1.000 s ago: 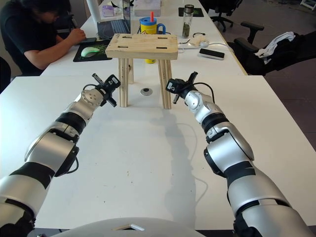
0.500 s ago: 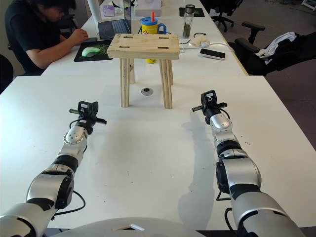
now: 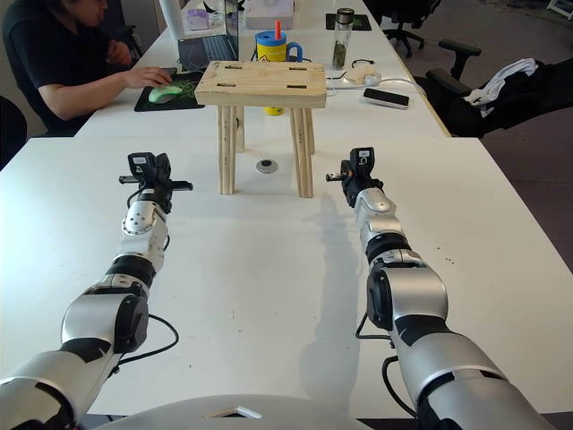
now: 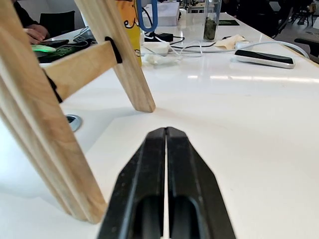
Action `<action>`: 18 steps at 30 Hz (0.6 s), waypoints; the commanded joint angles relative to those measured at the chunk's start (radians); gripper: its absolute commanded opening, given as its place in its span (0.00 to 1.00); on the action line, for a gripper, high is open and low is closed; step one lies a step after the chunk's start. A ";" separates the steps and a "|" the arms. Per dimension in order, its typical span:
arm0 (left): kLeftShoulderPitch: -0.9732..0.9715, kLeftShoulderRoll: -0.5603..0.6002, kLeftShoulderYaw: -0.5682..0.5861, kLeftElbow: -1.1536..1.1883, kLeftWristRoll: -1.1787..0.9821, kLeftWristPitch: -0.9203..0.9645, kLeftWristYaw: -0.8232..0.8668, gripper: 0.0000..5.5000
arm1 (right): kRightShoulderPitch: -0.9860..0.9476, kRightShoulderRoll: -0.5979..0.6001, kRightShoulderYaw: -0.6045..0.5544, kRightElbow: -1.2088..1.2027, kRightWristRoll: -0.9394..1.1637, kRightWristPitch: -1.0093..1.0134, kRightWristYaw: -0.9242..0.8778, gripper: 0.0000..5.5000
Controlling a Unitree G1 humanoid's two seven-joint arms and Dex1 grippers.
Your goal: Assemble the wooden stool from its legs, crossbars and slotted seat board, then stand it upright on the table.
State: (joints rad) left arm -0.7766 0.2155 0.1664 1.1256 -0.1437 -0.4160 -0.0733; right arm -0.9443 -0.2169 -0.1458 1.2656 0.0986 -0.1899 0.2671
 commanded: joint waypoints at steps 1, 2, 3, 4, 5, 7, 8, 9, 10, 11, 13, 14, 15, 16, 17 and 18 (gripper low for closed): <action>-0.037 -0.026 -0.008 -0.007 0.021 0.010 -0.002 0.00 | -0.026 0.016 0.002 -0.013 -0.006 -0.012 0.051 0.00; -0.039 -0.031 -0.006 -0.011 0.012 0.014 -0.036 0.00 | -0.028 0.024 0.002 -0.012 -0.007 -0.010 0.063 0.00; -0.039 -0.032 -0.019 -0.013 0.022 0.016 -0.058 0.00 | -0.034 0.035 0.000 -0.009 -0.006 -0.006 0.064 0.00; -0.039 -0.035 -0.022 -0.014 0.025 0.015 -0.070 0.00 | -0.044 0.045 0.002 -0.004 -0.010 -0.002 0.054 0.00; -0.042 -0.040 -0.013 -0.016 0.014 0.023 -0.078 0.00 | -0.054 0.053 0.005 0.001 -0.017 0.003 0.046 0.00; -0.049 -0.046 -0.015 -0.014 0.016 0.036 -0.087 0.00 | -0.073 0.066 0.000 0.007 -0.017 0.005 0.030 0.00; -0.050 -0.046 -0.024 -0.012 0.030 0.033 -0.084 0.00 | -0.080 0.071 -0.003 0.009 -0.016 0.003 0.030 0.00; -0.054 -0.051 -0.029 -0.007 0.040 0.027 -0.073 0.00 | -0.085 0.075 0.001 0.013 -0.023 0.003 0.024 0.00; -0.058 -0.057 -0.028 -0.003 0.040 0.031 -0.068 0.00 | -0.090 0.081 0.001 0.014 -0.024 -0.001 0.028 0.00; -0.063 -0.065 -0.027 0.000 0.040 0.034 -0.071 0.00 | -0.091 0.082 0.000 0.014 -0.026 -0.003 0.030 0.00; -0.065 -0.077 -0.037 0.001 0.048 0.031 -0.085 0.00 | -0.093 0.088 0.003 0.017 -0.030 -0.004 0.023 0.00; -0.064 -0.080 -0.043 0.003 0.054 0.031 -0.088 0.00 | -0.093 0.091 0.003 0.018 -0.032 -0.004 0.019 0.00; -0.062 -0.084 -0.045 0.007 0.055 0.033 -0.095 0.00 | -0.093 0.095 0.002 0.019 -0.031 -0.004 0.017 0.00; -0.060 -0.088 -0.046 0.009 0.056 0.034 -0.099 0.00 | -0.093 0.098 0.002 0.020 -0.031 -0.003 0.016 0.00; -0.058 -0.093 -0.050 0.009 0.059 0.034 -0.106 0.00 | -0.091 0.097 0.002 0.020 -0.033 -0.004 0.011 0.00; -0.056 -0.097 -0.050 0.008 0.059 0.035 -0.114 0.00 | -0.089 0.095 0.000 0.020 -0.034 -0.005 0.007 0.00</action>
State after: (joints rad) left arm -0.8257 0.1249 0.1232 1.1258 -0.0957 -0.3918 -0.1714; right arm -1.0161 -0.1269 -0.1441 1.2802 0.0759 -0.1948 0.2825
